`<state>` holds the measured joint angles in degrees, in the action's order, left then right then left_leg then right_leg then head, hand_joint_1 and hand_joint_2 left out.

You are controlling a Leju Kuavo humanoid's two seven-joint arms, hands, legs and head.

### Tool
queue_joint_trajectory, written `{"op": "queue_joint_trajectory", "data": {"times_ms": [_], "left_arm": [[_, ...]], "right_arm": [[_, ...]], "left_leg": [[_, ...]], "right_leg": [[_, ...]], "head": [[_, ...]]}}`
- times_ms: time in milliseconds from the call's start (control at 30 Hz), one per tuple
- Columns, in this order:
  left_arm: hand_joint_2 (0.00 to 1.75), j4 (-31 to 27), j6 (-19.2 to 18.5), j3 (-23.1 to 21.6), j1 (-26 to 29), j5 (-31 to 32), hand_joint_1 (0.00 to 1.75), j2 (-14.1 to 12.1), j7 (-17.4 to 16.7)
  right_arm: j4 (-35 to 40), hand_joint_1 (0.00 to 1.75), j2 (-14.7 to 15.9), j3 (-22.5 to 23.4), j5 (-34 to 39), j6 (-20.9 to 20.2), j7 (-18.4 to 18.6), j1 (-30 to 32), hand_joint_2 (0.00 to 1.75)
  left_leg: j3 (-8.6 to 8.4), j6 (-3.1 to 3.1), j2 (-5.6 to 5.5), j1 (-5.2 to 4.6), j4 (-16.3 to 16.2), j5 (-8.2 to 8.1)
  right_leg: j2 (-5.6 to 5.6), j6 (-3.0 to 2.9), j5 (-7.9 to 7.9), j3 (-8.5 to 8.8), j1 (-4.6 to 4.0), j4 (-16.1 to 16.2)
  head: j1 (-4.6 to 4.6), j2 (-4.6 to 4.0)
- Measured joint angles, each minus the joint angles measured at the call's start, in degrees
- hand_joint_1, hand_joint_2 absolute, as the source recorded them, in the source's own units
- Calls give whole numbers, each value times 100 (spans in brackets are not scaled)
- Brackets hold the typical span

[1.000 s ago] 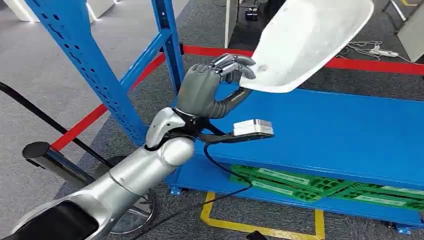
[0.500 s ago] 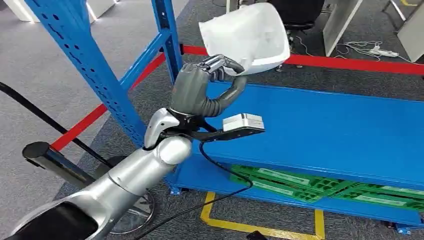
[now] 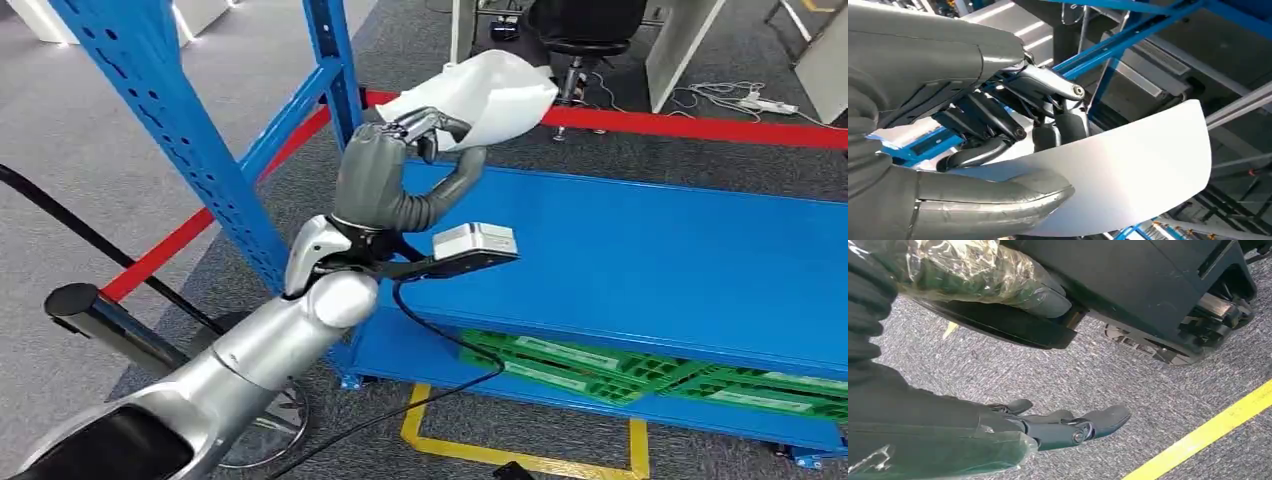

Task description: Take the parts from the cabinet and place them on the table.

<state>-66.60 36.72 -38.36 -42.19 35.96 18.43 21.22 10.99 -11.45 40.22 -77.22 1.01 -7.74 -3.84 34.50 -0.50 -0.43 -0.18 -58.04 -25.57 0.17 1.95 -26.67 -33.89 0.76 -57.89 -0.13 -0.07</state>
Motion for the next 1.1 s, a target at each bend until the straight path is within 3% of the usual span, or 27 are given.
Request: {"op": "queue_joint_trajectory", "data": {"times_ms": [567,1100], "left_arm": [[175,-42,0,61,23,-18,175,-46,2],[175,-184,-17,88,268,-1109,175,-31,310]], "right_arm": [[0,0,0,0,0,0,-7,0,175],[0,0,0,2,85,33,-4,6,175]], "left_leg": [[0,0,0,0,0,0],[0,0,0,0,0,0]], "right_leg": [[0,0,0,0,0,0],[-1,0,0,0,0,0]], "head": [[0,0],[2,0]]}}
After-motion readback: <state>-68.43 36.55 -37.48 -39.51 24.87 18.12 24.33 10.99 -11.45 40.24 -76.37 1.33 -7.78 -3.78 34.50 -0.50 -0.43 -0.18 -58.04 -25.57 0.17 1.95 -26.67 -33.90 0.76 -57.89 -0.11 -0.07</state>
